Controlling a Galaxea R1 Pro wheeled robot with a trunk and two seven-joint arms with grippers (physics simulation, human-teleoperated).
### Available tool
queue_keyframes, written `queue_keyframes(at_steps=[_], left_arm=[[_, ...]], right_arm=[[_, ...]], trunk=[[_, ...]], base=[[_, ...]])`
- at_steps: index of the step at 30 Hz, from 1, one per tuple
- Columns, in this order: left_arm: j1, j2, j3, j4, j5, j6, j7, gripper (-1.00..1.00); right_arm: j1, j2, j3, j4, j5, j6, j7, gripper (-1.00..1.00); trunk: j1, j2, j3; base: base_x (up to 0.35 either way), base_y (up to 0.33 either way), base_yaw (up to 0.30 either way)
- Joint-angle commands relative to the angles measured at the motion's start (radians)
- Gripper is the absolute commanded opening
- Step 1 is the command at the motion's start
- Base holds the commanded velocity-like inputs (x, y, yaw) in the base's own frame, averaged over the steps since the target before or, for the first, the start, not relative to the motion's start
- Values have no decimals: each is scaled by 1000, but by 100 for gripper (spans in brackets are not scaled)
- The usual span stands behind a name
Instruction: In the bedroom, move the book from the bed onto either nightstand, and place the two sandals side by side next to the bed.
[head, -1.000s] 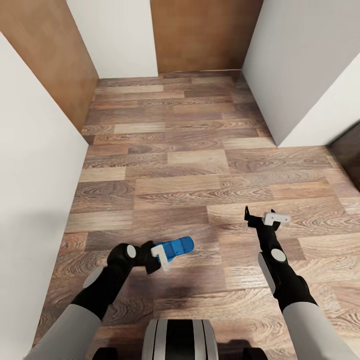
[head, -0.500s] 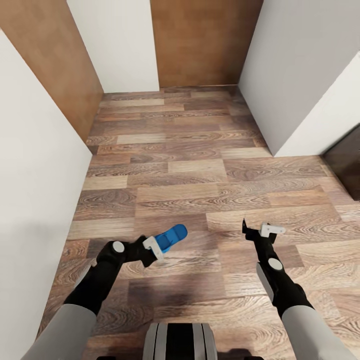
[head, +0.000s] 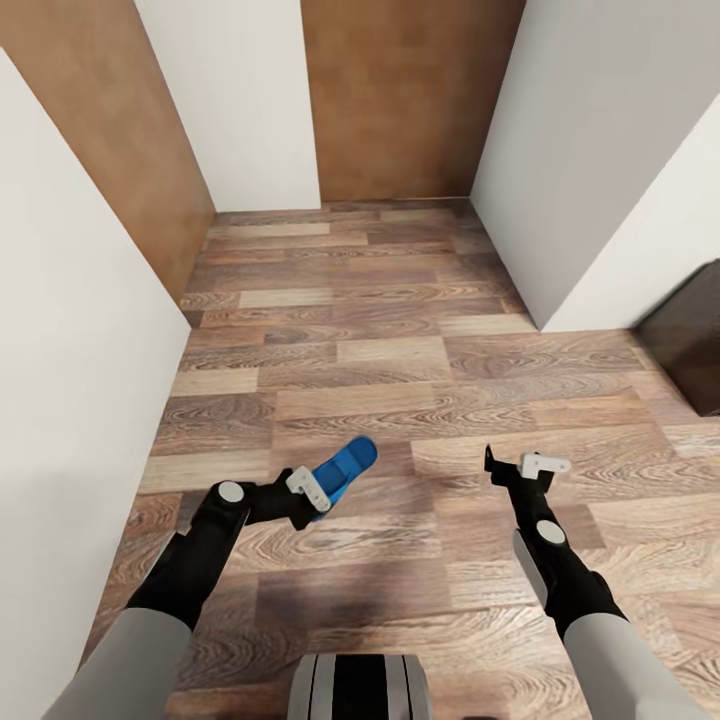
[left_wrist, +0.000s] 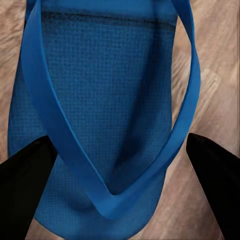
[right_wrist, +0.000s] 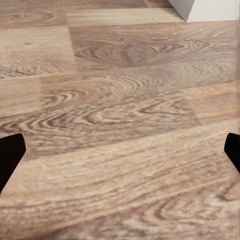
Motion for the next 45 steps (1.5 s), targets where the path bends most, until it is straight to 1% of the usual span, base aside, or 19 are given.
queue_keyframes(at_steps=[1, 5, 6, 8, 10, 11, 14, 20, 45], left_arm=[[0, -1, 0, -1, -1, 8, -4, -100], [17, -6, 0, 1, 3, 8, -4, -100], [20, -6, 0, 2, 9, 8, -4, -100], [22, -6, 0, 6, 30, 8, -4, -100], [23, -4, 7, 13, 75, 8, -4, -100], [23, -4, 12, 15, 86, 8, -4, -100], [23, -4, 18, 16, 101, 8, -4, -100], [23, -5, 20, 17, 106, 8, -4, -100], [23, -5, 20, 17, 107, 8, -4, -100]], right_arm=[[0, -1, -1, 0, 0, -3, -3, 100], [1, -1, -3, 2, -2, -3, -3, 100], [1, -1, -4, 3, -2, -3, -3, 100], [1, -1, -4, 2, -2, -3, -3, 100], [2, -1, -3, 2, -2, -3, -3, 100], [2, -1, -2, 2, -2, -3, -3, 100], [2, -1, -2, 3, -2, -3, -3, 100], [2, -1, -2, 2, -2, -3, -3, 100], [2, -1, -2, 3, -2, -3, -3, 100]], trunk=[[-1, 0, 3], [-2, 1, 19], [-3, 1, 23], [-4, 2, 30], [-5, 2, 38], [-5, 2, 42], [-6, 3, 54], [-9, 4, 77], [-20, 10, 174]], base=[[0, 0, 0], [0, 0, 0], [0, 0, 0], [0, 0, 0], [0, 0, 0], [0, 0, 0], [0, 0, 0], [0, 0, 0], [0, 0, 0]])
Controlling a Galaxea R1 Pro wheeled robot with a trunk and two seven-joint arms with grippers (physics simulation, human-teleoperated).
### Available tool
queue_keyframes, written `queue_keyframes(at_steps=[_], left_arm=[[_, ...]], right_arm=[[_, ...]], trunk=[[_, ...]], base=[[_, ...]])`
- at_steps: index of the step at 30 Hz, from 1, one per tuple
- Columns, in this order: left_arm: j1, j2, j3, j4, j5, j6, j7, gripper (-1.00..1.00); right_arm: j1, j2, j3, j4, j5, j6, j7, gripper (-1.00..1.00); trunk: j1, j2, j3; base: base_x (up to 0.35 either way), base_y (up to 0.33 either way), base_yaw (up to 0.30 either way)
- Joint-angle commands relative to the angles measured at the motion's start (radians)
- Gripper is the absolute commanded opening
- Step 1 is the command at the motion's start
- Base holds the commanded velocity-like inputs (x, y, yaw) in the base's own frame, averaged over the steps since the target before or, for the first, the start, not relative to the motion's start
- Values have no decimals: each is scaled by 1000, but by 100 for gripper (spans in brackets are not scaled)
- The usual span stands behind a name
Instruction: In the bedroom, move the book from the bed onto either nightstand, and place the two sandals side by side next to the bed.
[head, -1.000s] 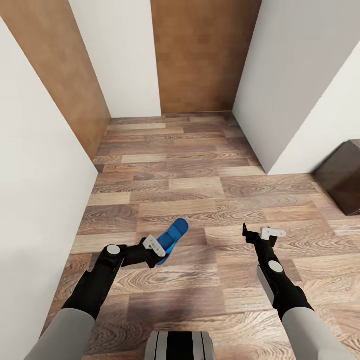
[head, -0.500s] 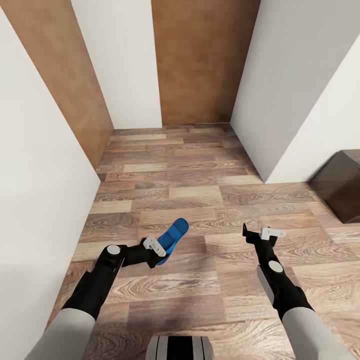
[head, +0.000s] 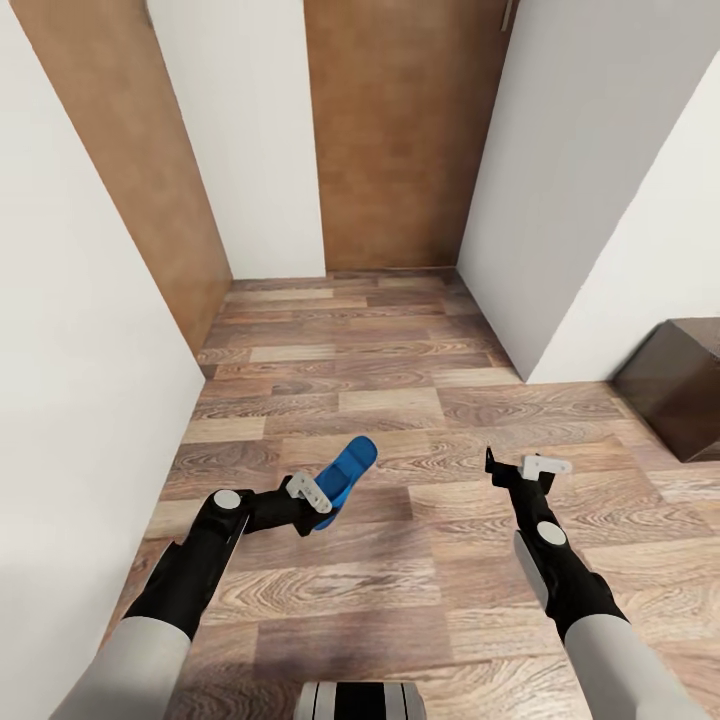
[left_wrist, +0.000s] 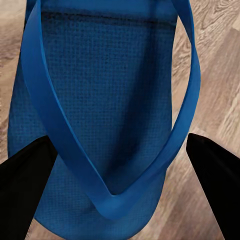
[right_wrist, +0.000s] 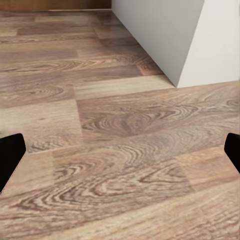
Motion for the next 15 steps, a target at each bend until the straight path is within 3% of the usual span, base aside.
queue_keyframes(at_steps=[1, 15], left_arm=[[0, 0, 0, -2, -5, 8, -4, -100], [0, 0, 1, -1, -5, 8, -4, -100]], right_arm=[[0, 0, 1, 1, 0, -3, -3, 100], [0, 0, 1, 1, 0, -3, -3, 100]], trunk=[[-1, 0, 3], [-7, 3, 57]], base=[[0, 0, 0], [0, 0, 0]])
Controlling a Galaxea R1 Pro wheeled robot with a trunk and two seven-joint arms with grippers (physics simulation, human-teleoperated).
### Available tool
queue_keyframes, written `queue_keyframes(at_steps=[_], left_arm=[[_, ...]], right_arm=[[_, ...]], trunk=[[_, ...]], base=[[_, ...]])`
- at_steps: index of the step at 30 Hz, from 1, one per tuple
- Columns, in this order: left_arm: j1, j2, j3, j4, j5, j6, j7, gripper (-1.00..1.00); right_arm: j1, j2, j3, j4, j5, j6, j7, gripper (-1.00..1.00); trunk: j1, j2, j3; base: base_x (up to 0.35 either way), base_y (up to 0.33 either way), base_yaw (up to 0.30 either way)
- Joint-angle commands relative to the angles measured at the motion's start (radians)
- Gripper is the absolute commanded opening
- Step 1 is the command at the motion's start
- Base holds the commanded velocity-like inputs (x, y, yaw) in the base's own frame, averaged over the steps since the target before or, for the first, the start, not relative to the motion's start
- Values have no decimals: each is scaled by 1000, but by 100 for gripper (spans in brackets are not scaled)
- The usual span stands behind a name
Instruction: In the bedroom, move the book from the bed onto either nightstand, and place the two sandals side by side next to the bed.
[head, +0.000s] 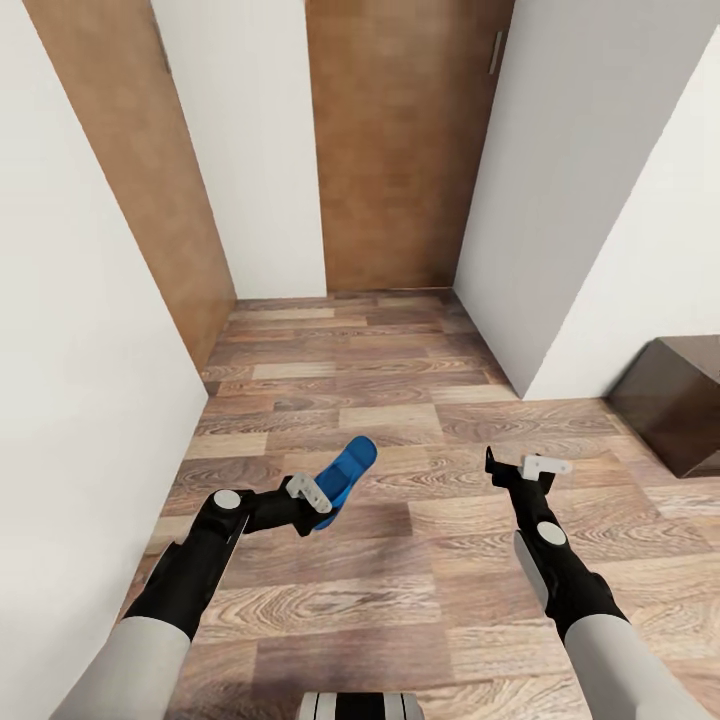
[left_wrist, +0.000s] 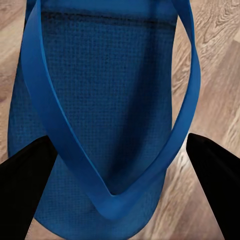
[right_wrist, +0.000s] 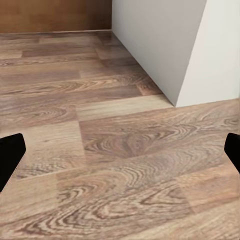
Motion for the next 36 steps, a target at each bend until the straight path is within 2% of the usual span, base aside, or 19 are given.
queue_keyframes(at_steps=[1, 8, 10, 12, 16, 19, 25, 30, 34, 36], left_arm=[[0, 0, 1, -2, -5, 8, -4, -100], [0, 0, 1, -1, -5, 8, -5, -100], [0, 0, 1, -1, -5, 8, -5, -100], [0, 0, 1, 5, -5, 7, -4, -100], [0, 0, 1, 33, -5, 7, -4, -100], [0, 0, 1, 38, -5, 6, -4, -100], [0, 0, 1, 40, -5, 6, -4, -100], [0, 0, 1, 42, -4, 6, -4, -100], [0, 0, 1, 58, -4, 3, -4, -100], [0, -1, 1, 73, -4, -21, 6, -100]], right_arm=[[0, 0, 1, 1, 0, -3, -3, 100], [0, 0, 1, 3, 1, -3, -3, 100], [-1, 1, 1, 30, 1, -3, -3, 100], [0, 1, 0, 99, 1, -3, -3, 100], [-3, 0, -3, 334, 0, -3, -4, 100], [-5, -1, -3, 389, 0, -3, -4, 100], [-5, -8, -4, 413, 0, -3, -4, 100], [-6, -45, -3, 411, 0, -3, -4, 100], [-5, -46, -3, 410, 0, -3, -4, 100], [-5, -46, -2, 410, 0, -3, -4, 100]], trunk=[[-1, 0, 3], [-4, 2, 30], [-5, 2, 38], [-6, 3, 46], [-7, 4, 61], [-9, 4, 73], [-11, 6, 96], [-14, 7, 115], [-15, 8, 131], [-16, 8, 139]], base=[[0, 0, 0], [0, 0, 0], [0, 0, 0], [0, 0, 0], [0, 0, 0], [0, 0, 0], [0, 0, 0], [0, 0, 0], [0, 0, 0], [0, 0, 0]])
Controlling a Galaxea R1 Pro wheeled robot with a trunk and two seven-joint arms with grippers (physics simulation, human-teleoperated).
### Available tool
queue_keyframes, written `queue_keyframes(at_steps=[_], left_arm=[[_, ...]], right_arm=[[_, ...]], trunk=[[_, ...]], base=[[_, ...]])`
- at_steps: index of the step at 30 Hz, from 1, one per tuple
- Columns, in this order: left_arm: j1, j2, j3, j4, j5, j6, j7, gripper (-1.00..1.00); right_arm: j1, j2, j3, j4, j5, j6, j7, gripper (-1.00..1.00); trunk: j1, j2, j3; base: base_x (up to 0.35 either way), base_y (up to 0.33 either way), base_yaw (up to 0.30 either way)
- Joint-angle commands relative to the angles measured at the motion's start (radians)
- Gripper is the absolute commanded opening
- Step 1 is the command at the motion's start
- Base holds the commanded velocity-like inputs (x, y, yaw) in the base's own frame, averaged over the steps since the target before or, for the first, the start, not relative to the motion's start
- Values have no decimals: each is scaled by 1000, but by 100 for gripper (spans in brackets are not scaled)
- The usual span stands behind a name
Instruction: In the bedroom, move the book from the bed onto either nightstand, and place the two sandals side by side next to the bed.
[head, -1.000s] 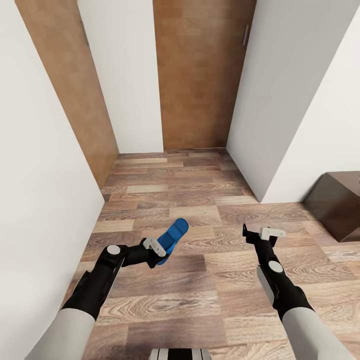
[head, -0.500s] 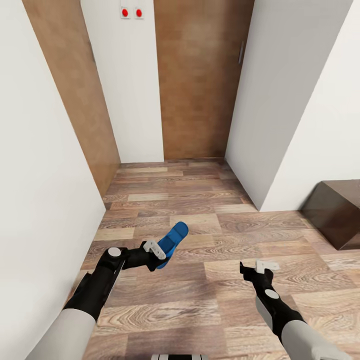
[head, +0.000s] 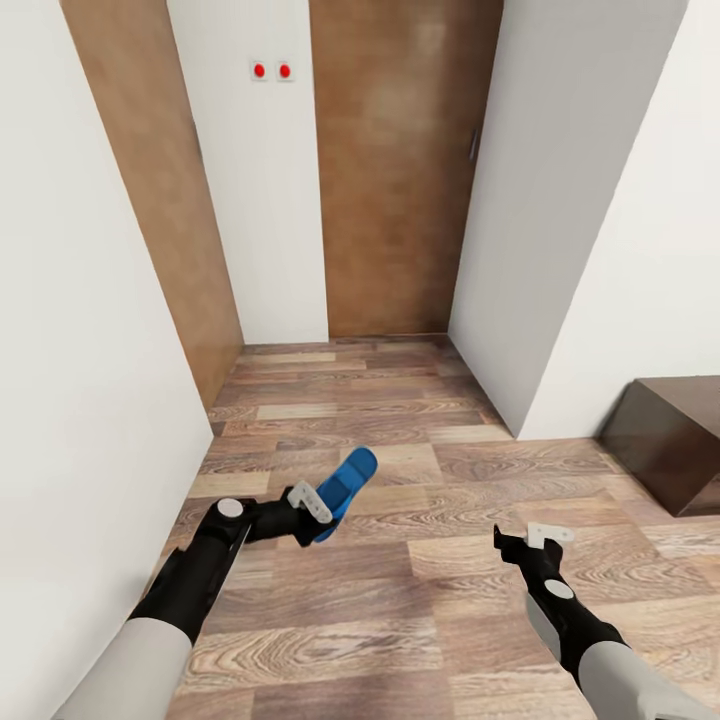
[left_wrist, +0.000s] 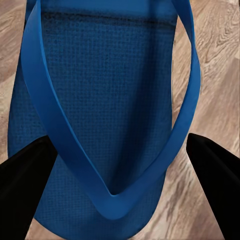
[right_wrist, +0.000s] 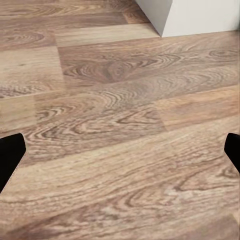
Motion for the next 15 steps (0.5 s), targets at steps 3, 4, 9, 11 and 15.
queue_keyframes(at_steps=[3, 4, 9, 11, 15], left_arm=[[0, -1, 1, 3, -4, -7, 22, -100], [0, -1, 1, 4, -4, -9, 27, -100], [0, -1, 1, 5, -3, -14, 34, -100], [0, 0, 1, 11, -2, -23, 35, -100], [0, 0, 10, 57, 1, -108, 35, -100]], right_arm=[[-1, 0, -2, 1, 0, -4, -1, 100], [-1, 0, -1, 1, 0, -4, -1, 100], [-1, 1, -1, 1, 0, -4, -1, 100], [-1, 1, -1, 1, 0, -4, -1, 100], [-1, 2, -1, 0, 0, -4, -1, 100]], trunk=[[-1, 0, 11], [-2, 1, 15], [-14, 22, 32], [-22, 36, 38], [-37, 64, 51]], base=[[0, 0, 0], [0, 0, 0], [0, 0, 0], [0, 0, 0], [0, 0, 0]])
